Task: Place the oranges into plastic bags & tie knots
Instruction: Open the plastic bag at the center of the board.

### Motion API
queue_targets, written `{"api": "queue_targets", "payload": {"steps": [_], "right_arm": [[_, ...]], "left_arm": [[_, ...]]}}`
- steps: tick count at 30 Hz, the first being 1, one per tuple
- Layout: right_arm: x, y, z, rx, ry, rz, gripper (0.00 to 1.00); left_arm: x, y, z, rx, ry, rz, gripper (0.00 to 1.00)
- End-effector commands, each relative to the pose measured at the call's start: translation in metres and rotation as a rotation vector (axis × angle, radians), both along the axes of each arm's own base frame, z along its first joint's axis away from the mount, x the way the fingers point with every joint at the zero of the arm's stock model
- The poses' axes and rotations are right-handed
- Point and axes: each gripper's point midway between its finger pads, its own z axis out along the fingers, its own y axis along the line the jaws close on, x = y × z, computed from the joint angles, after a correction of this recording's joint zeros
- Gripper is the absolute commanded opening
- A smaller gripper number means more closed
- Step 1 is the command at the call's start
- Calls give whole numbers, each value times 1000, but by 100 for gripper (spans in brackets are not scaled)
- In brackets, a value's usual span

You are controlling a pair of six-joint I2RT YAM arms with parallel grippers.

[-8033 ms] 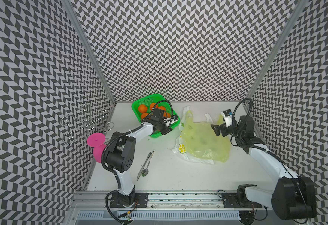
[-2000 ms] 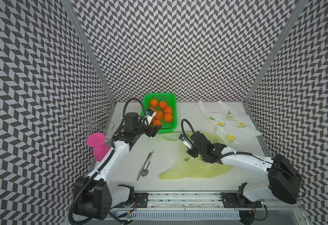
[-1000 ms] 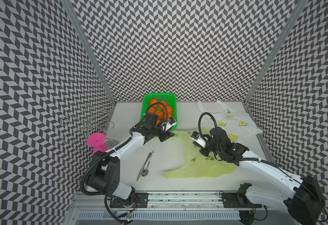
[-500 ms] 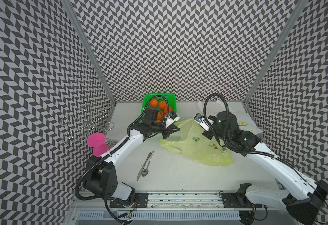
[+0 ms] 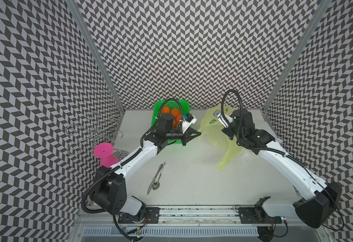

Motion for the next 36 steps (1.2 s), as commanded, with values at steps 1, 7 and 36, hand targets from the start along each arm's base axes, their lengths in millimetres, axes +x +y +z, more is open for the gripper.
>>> {"api": "queue_targets", "payload": {"steps": [1, 7, 36], "right_arm": [[-6, -1, 2, 80, 24, -33, 41], [-44, 30, 8, 257, 68, 170, 75], [18, 3, -42, 3, -133, 22, 38]], "left_arm": [[6, -11, -3, -65, 85, 46, 0], [4, -22, -11, -87, 172, 64, 0], [-3, -16, 2, -85, 114, 67, 0]]}}
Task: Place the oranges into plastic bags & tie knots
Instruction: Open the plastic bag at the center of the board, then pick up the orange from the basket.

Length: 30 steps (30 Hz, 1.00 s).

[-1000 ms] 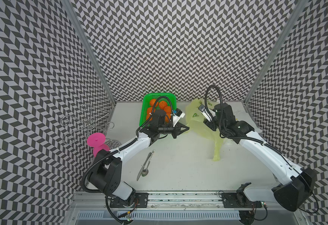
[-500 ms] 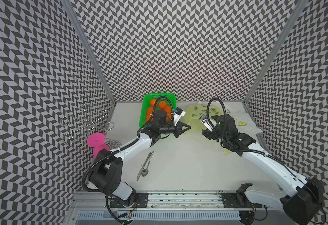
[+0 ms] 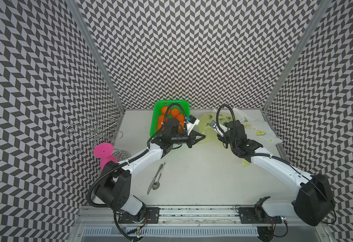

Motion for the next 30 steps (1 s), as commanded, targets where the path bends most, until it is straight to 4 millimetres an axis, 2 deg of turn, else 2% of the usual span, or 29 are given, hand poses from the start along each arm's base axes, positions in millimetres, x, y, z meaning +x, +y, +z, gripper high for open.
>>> {"api": "queue_targets", "payload": {"steps": [1, 5, 6, 8, 11, 13, 15, 18, 21, 26, 29, 30], "right_arm": [[4, 4, 24, 60, -66, 17, 32], [-7, 8, 20, 126, 18, 59, 10], [-11, 10, 16, 146, 56, 67, 6], [-20, 17, 12, 203, 132, 94, 2], [-30, 30, 18, 314, 214, 126, 0], [-31, 38, 25, 380, 268, 138, 0], [-29, 44, 30, 449, 330, 137, 0], [-22, 50, 35, 549, 448, 126, 0], [-14, 55, 41, 645, 541, 118, 0], [-3, 56, 32, 731, 616, 110, 0], [2, 54, 27, 785, 643, 126, 0], [2, 53, 27, 803, 649, 135, 0]], "left_arm": [[-2, 5, 14, -10, -62, 20, 0], [8, 14, 13, 9, -96, 71, 0], [11, 17, 14, 14, -112, 85, 0], [16, 22, 16, 27, -143, 106, 6], [20, 28, 23, 54, -204, 110, 20], [18, 31, 30, 79, -242, 82, 35], [14, 36, 37, 105, -276, 45, 45], [15, 56, 56, 121, -312, 29, 56], [15, 81, 76, 165, -369, 25, 81], [12, 111, 94, 221, -425, 40, 86], [18, 129, 93, 211, -403, 86, 88], [27, 136, 87, 219, -377, 124, 88]]}}
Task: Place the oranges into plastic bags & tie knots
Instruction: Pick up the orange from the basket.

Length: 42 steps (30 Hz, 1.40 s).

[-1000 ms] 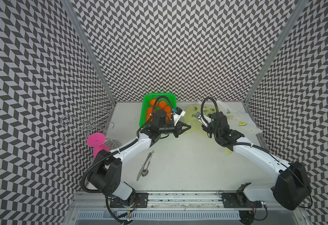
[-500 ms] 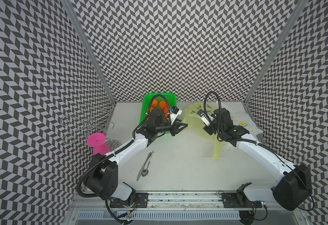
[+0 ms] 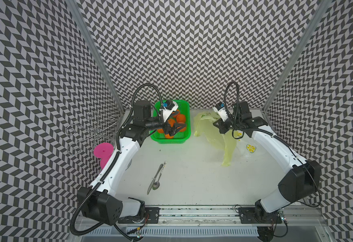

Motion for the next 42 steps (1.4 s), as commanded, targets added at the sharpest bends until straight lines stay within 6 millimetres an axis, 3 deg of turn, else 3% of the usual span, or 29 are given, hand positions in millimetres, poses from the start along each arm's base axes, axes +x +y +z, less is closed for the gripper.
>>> {"api": "queue_targets", "payload": {"steps": [1, 5, 8, 12, 17, 24, 29, 34, 38, 42], "right_arm": [[-4, 6, 7, 132, 46, 36, 0], [-9, 11, 13, 188, 57, 73, 0], [-15, 17, 22, 233, 70, 108, 0], [-20, 19, 37, 272, 60, 119, 0], [-18, 15, 56, 265, 27, 87, 0], [-18, 6, 57, 253, -21, 43, 0], [-18, 3, 52, 243, -9, 33, 0], [-18, 1, 49, 235, -9, 23, 0], [-17, 0, 45, 230, -1, 16, 0], [-17, 0, 41, 232, 12, 15, 0]], "left_arm": [[9, 20, -26, 27, 79, 55, 88], [68, 55, -82, 135, 160, 347, 84], [95, 67, -126, 233, 219, 430, 84], [117, 64, -172, 322, 300, 433, 84], [137, 55, -210, 399, 344, 421, 83], [164, 18, -247, 441, 358, 372, 83], [189, 6, -268, 467, 375, 381, 84], [200, -3, -289, 484, 395, 373, 84], [201, -9, -304, 483, 418, 355, 78], [202, -14, -299, 461, 417, 333, 64]]}}
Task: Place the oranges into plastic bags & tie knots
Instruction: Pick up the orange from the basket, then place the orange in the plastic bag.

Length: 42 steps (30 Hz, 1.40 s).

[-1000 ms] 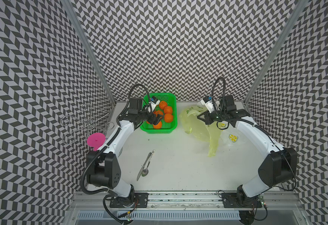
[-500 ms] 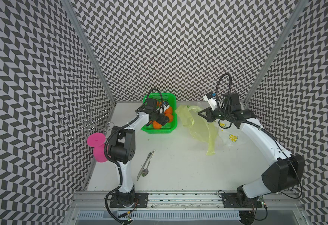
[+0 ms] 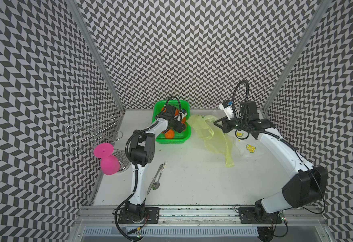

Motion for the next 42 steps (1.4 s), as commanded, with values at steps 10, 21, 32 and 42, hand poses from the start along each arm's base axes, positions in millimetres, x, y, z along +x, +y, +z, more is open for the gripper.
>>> {"api": "queue_targets", "payload": {"steps": [10, 21, 32, 42], "right_arm": [[-2, 1, 25, 93, -16, -35, 0], [-10, 21, 37, 252, 108, -16, 0], [-7, 38, 27, 236, 152, 68, 0], [-24, 43, 18, 236, 187, 167, 0]], "left_arm": [[-90, -4, 107, -220, -80, -188, 47], [-299, -47, 148, -372, -225, -710, 44], [-284, -136, 187, -276, -423, -737, 43], [-225, -112, 211, -243, -638, -506, 44]]}}
